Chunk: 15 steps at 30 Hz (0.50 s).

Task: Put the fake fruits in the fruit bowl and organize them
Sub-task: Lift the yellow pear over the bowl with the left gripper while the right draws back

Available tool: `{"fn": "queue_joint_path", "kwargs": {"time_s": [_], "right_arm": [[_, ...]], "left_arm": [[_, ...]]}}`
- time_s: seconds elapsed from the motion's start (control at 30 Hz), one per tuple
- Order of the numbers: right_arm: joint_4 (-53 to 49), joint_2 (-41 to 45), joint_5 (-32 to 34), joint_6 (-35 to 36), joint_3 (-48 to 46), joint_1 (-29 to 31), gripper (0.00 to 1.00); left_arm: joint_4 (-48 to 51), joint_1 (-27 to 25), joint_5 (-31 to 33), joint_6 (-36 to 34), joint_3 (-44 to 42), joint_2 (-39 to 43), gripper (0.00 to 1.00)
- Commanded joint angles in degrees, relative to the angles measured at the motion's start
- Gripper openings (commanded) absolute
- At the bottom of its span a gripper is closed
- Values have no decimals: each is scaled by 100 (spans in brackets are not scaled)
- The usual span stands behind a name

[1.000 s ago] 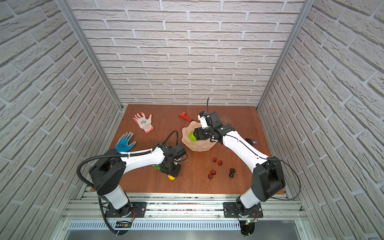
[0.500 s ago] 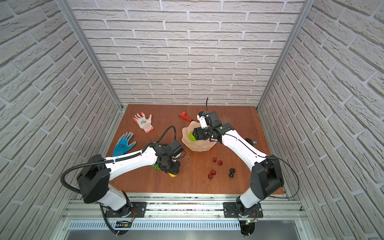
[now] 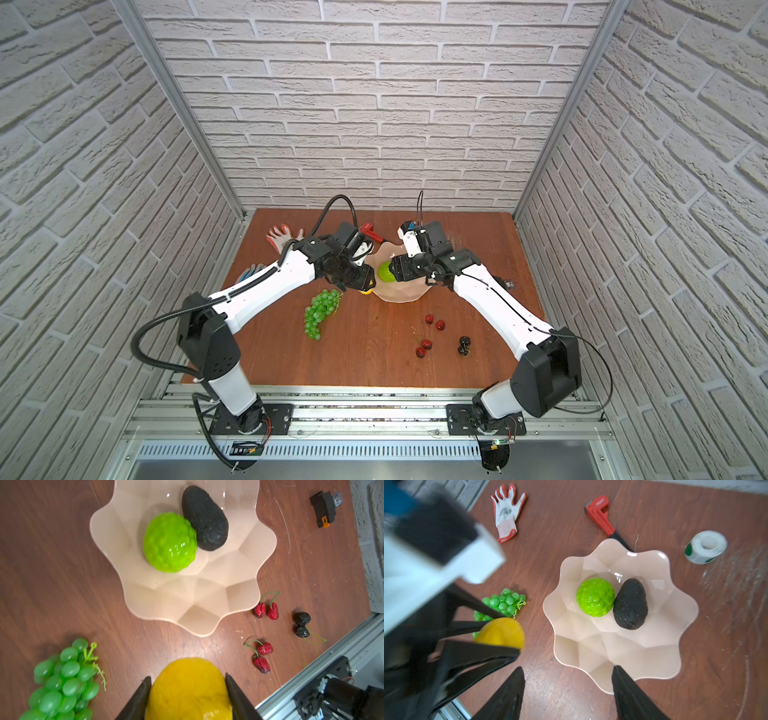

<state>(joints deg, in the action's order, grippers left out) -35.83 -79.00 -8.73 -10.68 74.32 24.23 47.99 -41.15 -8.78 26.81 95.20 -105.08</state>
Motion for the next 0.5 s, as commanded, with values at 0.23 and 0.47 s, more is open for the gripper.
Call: {"fn": "queue_joint_path", "kwargs": {"time_s": [0.23,0.47], "right_arm": [[-471,1052,290,104,-895,33,69],[-370,1012,306,100,-1095,29,69]], "left_arm": [[93,39,-16,-402,1404,-1524,43],[36,45,59,-310,1713,-2084,43]]}}
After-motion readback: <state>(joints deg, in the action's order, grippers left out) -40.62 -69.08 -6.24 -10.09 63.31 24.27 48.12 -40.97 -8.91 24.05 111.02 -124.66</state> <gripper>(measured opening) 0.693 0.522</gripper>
